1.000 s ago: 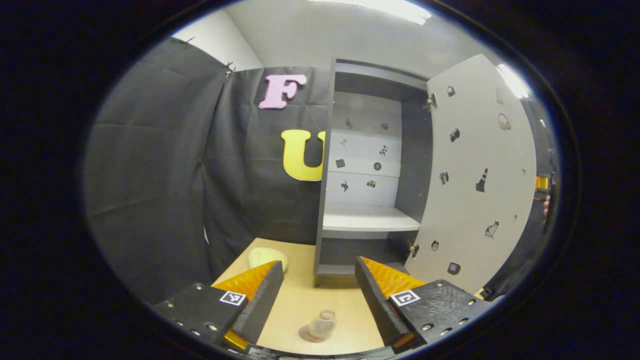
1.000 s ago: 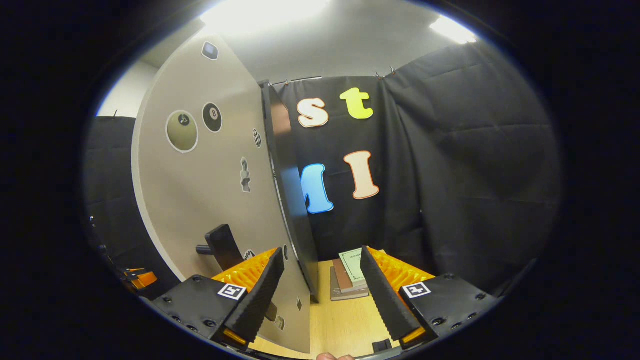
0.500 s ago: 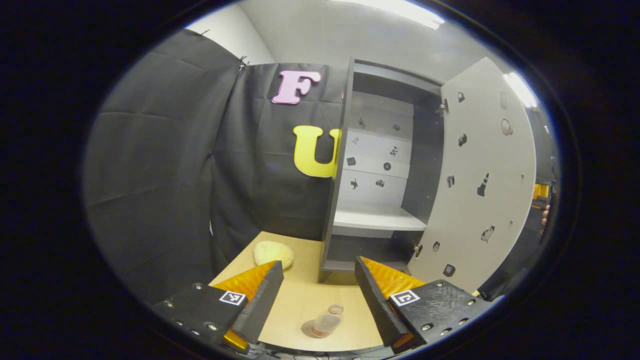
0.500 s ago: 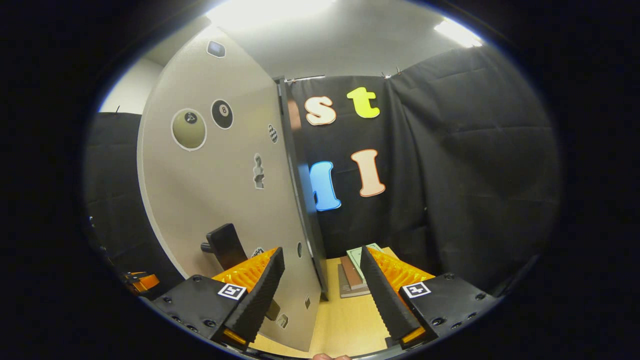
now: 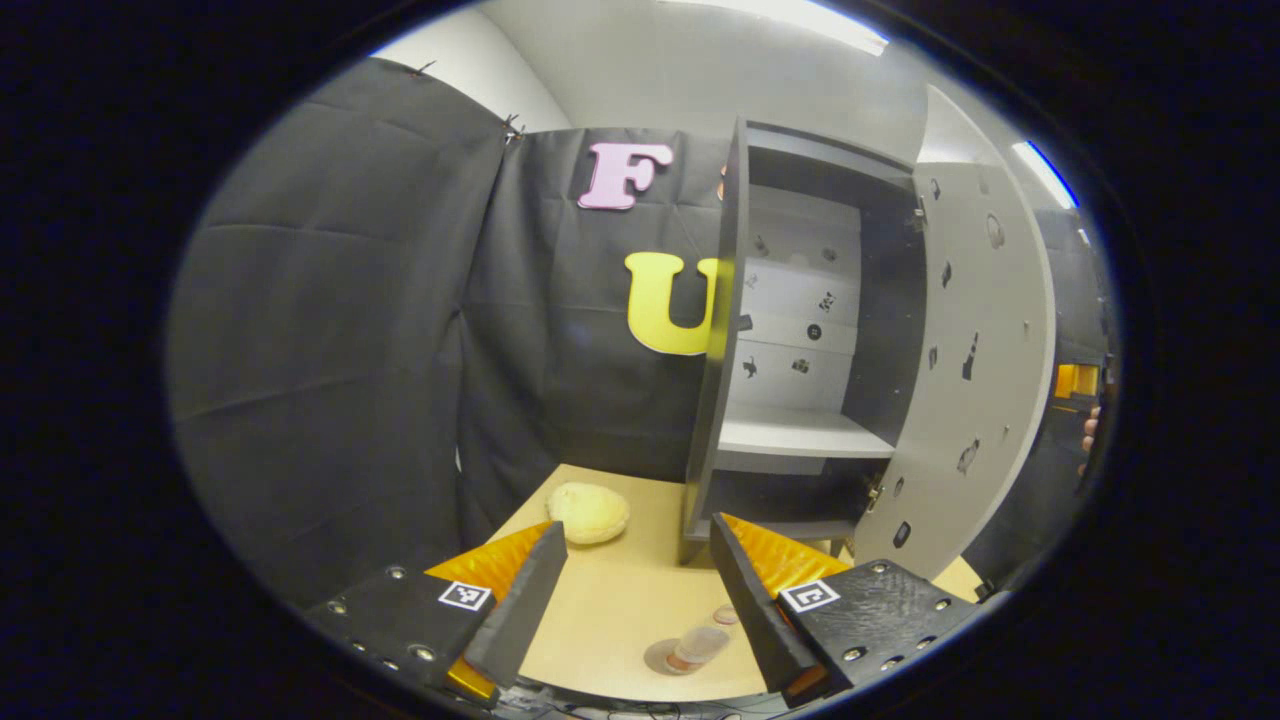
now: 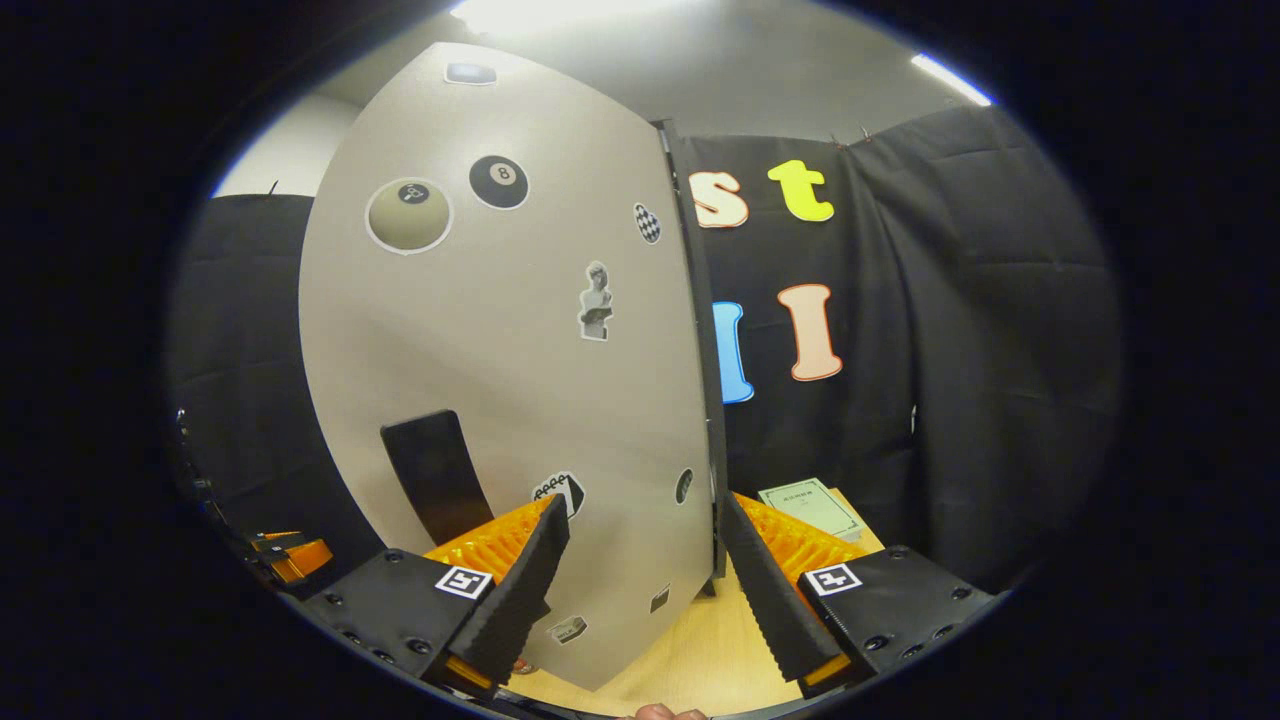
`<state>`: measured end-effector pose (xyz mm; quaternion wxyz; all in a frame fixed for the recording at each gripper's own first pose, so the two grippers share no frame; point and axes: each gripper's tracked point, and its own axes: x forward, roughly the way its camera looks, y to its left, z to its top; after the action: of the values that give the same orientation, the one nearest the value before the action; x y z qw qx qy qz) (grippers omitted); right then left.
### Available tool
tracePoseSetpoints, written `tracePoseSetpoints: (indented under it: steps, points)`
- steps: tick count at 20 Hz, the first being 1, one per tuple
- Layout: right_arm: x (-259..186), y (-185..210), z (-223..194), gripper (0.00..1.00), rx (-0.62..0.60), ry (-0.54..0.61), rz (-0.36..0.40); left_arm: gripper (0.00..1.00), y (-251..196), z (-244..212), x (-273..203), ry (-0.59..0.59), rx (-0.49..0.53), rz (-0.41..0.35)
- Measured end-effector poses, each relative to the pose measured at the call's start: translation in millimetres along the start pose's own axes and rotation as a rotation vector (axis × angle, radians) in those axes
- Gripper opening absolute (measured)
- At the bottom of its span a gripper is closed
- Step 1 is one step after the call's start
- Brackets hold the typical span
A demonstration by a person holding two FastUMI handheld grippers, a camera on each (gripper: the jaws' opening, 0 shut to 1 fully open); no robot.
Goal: Open the cabinet door with the right hand, grasp the bottle in the cabinet with the left hand and place it on the coaster, then close the cabinet door with the right hand.
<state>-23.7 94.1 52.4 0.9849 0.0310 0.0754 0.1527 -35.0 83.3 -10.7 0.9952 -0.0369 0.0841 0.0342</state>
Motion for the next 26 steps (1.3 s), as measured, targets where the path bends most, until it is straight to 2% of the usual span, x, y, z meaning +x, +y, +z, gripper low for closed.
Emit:
tracePoseSetpoints:
  steps: [1, 2, 5, 8, 10, 14, 18, 23, 26]
  points:
    - [6, 10, -4, 0.98, 0.004, 0.006, 0.014, 0.86, 5, 0, -1, -0.001, -0.001, 0.009]
    - [13, 21, -8, 0.97, 0.007, 0.013, 0.035, 0.89, 10, 1, -2, -0.002, 0.000, 0.022]
    - [32, 54, -14, 0.98, 0.021, 0.036, 0.114, 0.86, 19, 2, -3, -0.001, 0.006, 0.051]
    - [49, 86, -5, 0.98, 0.041, 0.021, 0.194, 0.89, 40, 2, -6, -0.002, 0.017, 0.085]
    - [51, 95, 3, 0.98, 0.040, -0.003, 0.218, 0.87, 44, 5, -9, -0.007, 0.023, 0.102]
    - [53, 79, -2, 0.98, 0.015, -0.006, 0.195, 0.89, 36, 6, -10, -0.014, 0.028, 0.098]
    - [38, 51, -1, 0.98, 0.042, -0.033, 0.122, 0.89, 19, 6, -4, -0.037, 0.055, 0.070]
    - [8, 3, 3, 0.98, 0.017, -0.082, -0.021, 0.87, -29, 7, 2, -0.063, 0.061, -0.037]
    - [-10, -21, -2, 0.98, -0.013, -0.080, -0.076, 0.87, -58, 9, 8, -0.066, 0.067, -0.095]
